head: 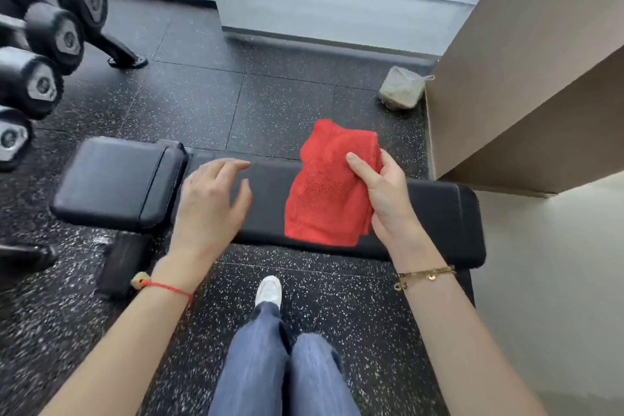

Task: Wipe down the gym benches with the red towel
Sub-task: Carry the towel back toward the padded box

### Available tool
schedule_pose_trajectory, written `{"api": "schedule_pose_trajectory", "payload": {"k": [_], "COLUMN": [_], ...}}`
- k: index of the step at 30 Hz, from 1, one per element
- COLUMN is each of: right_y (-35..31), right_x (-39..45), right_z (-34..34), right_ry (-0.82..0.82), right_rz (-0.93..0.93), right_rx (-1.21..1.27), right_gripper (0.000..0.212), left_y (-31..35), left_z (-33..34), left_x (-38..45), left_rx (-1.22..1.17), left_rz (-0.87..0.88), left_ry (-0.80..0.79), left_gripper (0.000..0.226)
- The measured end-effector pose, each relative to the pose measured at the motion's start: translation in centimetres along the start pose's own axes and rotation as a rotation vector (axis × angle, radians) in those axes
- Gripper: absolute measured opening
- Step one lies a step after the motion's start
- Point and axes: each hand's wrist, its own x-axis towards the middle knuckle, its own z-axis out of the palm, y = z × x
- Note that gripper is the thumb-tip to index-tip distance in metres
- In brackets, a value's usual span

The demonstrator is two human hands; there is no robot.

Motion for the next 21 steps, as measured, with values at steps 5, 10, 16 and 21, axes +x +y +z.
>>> {"api": "schedule_pose_trajectory", "payload": {"k": [5, 10, 16, 21], "right_y": [-6.9, -10.9, -12.7, -12.3], "right_x": [-11.1, -20.1, -27.5, -31.1], "right_z": [0.4, -0.2, 0.0, 1.8], "right_ry": [-0.074, -0.159, -0.270, -0.351], "right_rz": [0.067, 0.045, 0.021, 0.004], "right_rx": [-0.054, -0.127, -0.205, -0.214], "right_gripper": [0.025, 0.020, 0.017, 0.016], "left_y": [4.7, 8.9, 10.7, 10.8], "left_z": [-12.3, -21.1, -27.0, -28.8], "left_x": [-9.5, -17.8, -25.6, -31.4], "left_rx": [0.029, 0.043, 0.048, 0.011], "left_rz": [-0.111, -0.155, -0.234, -0.336], "left_ry": [0.017, 0.037, 0.149, 0.237], "left_gripper": [0.026, 0.025, 0.025, 0.025]}}
